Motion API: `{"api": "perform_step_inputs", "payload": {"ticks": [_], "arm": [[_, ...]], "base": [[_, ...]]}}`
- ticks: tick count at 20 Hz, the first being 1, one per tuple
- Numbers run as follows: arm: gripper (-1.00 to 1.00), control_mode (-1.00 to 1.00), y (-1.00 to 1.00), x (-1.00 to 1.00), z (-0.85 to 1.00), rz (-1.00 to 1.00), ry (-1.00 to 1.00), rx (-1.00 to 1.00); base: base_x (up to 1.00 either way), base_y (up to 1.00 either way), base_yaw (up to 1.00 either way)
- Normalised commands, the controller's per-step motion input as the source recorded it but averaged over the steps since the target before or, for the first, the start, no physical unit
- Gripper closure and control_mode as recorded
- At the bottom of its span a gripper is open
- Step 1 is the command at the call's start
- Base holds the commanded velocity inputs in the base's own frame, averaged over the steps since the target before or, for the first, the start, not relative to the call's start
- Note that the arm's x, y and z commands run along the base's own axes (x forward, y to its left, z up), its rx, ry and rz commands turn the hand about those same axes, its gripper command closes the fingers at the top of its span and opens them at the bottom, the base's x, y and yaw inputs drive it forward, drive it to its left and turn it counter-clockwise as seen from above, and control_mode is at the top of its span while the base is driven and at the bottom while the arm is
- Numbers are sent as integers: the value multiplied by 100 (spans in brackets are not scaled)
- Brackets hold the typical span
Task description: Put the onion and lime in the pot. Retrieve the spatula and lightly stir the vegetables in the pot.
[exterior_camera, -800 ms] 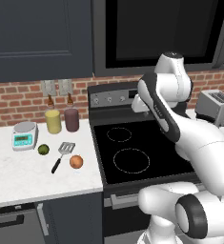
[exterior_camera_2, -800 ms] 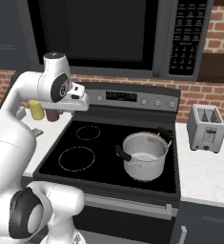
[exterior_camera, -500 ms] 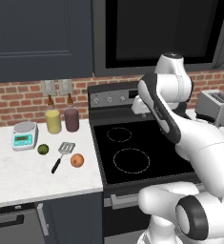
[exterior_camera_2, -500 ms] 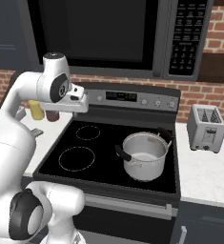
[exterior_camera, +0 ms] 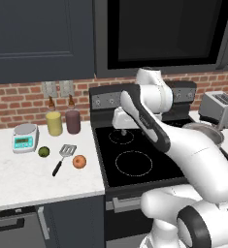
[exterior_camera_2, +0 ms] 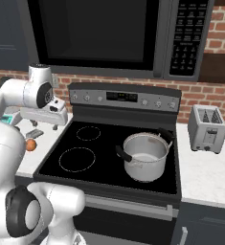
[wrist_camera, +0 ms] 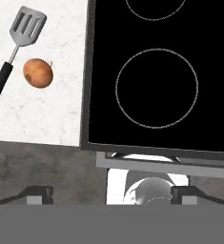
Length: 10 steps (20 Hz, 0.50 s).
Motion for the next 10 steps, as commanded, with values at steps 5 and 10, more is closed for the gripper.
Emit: {"api": "perform_step_inputs", "payload": {"ticks": [5,10], "arm": [[-100,-100,100,8,-78,-25,20,18],[-100,-100,97,47,-55,-38,12,2]], "base": [[0,0,0],[0,0,0]]}}
